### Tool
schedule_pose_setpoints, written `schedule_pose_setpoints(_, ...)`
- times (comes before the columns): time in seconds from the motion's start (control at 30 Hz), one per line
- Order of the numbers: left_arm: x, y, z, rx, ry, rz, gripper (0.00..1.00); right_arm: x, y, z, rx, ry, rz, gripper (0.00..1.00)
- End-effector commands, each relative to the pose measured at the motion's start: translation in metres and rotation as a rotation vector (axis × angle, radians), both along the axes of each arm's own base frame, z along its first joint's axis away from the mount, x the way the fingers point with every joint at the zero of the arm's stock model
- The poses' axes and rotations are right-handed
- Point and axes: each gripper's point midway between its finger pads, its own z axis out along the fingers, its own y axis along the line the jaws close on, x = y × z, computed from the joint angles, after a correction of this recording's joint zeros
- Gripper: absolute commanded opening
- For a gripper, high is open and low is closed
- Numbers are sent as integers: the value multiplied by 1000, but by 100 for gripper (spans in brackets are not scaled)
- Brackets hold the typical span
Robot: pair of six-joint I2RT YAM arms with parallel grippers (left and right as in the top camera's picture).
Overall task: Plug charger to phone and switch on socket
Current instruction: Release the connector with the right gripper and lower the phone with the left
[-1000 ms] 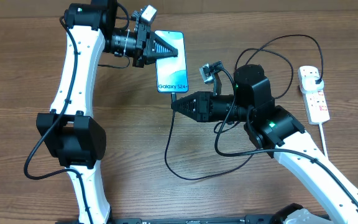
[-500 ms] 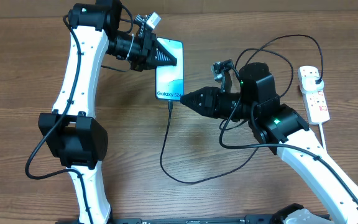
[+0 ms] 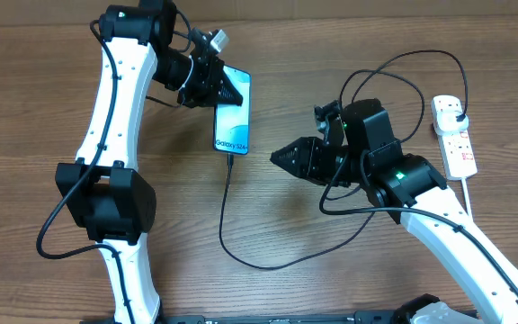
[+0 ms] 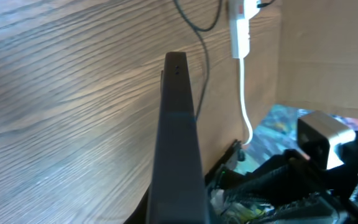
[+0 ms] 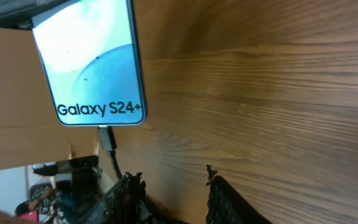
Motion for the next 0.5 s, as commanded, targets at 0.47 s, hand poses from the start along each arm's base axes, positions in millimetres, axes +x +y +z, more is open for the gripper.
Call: schedule_pose_setpoints(0.47,-6,8,-104,99,153,59,4,-1,-18,-18,-116,29,-47,37)
